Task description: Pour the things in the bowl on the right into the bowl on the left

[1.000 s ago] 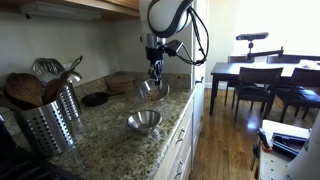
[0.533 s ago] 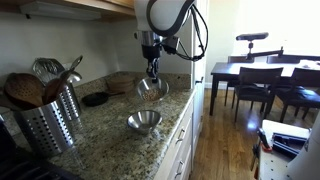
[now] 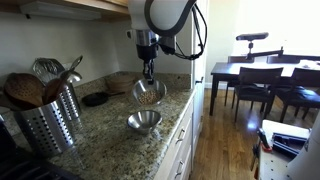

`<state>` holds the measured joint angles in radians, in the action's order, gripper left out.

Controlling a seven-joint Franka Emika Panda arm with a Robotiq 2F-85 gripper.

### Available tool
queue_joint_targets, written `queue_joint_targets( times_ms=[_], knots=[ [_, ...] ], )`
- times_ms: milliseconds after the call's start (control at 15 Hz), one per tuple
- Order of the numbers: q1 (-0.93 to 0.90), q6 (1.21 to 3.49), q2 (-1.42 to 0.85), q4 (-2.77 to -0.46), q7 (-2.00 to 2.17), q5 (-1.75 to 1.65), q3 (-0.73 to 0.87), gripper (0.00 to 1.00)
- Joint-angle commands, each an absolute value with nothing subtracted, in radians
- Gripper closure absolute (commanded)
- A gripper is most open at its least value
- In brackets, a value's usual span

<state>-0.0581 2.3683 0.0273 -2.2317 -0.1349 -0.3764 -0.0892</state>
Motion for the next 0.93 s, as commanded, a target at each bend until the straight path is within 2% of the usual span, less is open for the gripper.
queue_joint_targets(
  times_ms=[0,867],
  knots=[
    [-0.075,2.361,0.070,-2.268,-0.066,-0.466,-0.102,0.98],
    [-0.095,2.351,0.036,-2.243,0.133,-0.756,-0.138,0.98]
  ],
)
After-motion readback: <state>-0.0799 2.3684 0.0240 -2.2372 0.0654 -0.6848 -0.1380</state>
